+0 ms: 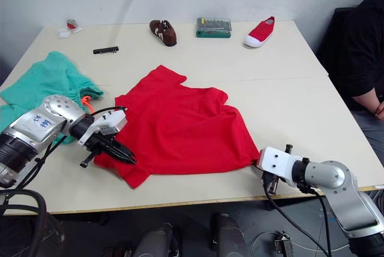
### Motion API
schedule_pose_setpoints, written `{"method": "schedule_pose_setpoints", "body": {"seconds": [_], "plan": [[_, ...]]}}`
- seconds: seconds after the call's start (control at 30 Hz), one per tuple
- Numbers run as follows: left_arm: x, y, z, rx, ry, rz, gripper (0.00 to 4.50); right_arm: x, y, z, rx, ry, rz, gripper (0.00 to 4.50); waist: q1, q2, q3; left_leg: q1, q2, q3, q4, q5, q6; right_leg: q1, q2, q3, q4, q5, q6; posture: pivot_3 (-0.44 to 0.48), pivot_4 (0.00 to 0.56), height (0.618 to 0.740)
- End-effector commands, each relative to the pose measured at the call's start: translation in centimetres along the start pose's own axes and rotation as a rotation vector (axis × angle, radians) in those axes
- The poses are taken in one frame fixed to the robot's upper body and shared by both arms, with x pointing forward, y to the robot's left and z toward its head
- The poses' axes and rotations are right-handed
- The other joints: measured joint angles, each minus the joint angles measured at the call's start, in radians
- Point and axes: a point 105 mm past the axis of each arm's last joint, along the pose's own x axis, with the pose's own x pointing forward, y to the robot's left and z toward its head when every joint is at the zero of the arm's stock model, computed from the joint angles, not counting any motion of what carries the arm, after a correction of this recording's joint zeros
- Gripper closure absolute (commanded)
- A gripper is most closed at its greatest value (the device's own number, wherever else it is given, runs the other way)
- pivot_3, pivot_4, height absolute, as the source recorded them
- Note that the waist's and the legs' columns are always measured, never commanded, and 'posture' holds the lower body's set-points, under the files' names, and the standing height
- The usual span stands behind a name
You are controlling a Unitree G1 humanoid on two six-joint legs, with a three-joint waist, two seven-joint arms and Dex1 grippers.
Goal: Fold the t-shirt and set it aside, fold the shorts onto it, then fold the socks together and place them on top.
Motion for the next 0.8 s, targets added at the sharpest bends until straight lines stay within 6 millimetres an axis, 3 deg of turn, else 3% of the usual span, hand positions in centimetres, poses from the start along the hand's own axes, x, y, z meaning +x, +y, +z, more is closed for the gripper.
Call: {"method": "schedule_pose_setpoints", "body": {"seconds": [0.03, 0.17, 0.27, 0.37, 0.5, 0.8], "plan": [[-2.7, -1.7, 2.2, -0.036, -0.155, -0.056, 4.48, 0.2, 0.3, 0.5, 0.025, -0.032, 0.002, 4.5, -0.001, 0.0, 0.0, 0.0, 0.0, 0.0, 0.0, 0.0, 0.0, 0.0, 0.0, 0.0, 0.0, 0.0, 0.0, 0.0, 0.15, 0.74], [-4.4, -2.8, 1.8, -0.102, -0.245, -0.013, 4.48, -0.4, -0.7, 0.1, 0.046, -0.027, -0.024, 4.5, -0.006, -0.001, 0.001, 0.0, 0.001, 0.0, 0.0, 0.0, 0.0, 0.0, 0.001, 0.0, 0.0, -0.001, 0.0, 0.0, 0.15, 0.74], [-5.3, -5.4, -1.1, -0.133, -0.244, 0.05, 4.48, -1.9, -2.4, -0.2, 0.053, -0.039, -0.048, 4.5, -0.012, 0.0, 0.001, 0.001, 0.0, 0.001, 0.0, 0.0, -0.001, -0.001, 0.0, 0.002, 0.002, -0.003, 0.0, 0.0, 0.15, 0.74], [-4.1, -6.9, -3.2, -0.133, -0.201, 0.107, 4.48, -2.5, -2.6, 0.2, 0.041, -0.073, -0.018, 4.5, -0.015, 0.0, 0.001, 0.001, 0.0, 0.0, 0.0, -0.001, -0.001, -0.002, -0.002, 0.002, 0.003, -0.004, 0.001, 0.0, 0.15, 0.74], [-1.4, -8.3, -5.8, -0.07, -0.148, 0.185, 4.48, -2.8, -0.7, 0.9, 0.003, -0.114, 0.097, 4.5, 0.005, 0.0, 0.001, 0.001, 0.0, -0.002, 0.0, -0.001, -0.002, -0.001, -0.002, 0.0, 0.002, -0.005, 0.0, 0.0, 0.15, 0.74], [0.9, -6.5, -5.9, 0.045, -0.178, 0.377, 4.48, -1.7, 1.5, 1.7, -0.033, -0.145, 0.164, 4.5, 0.025, 0.001, 0.002, 0.002, 0.001, -0.001, 0.0, -0.005, 0.003, 0.0, -0.002, 0.0, 0.002, -0.004, -0.003, 0.0, 0.15, 0.74]]}}
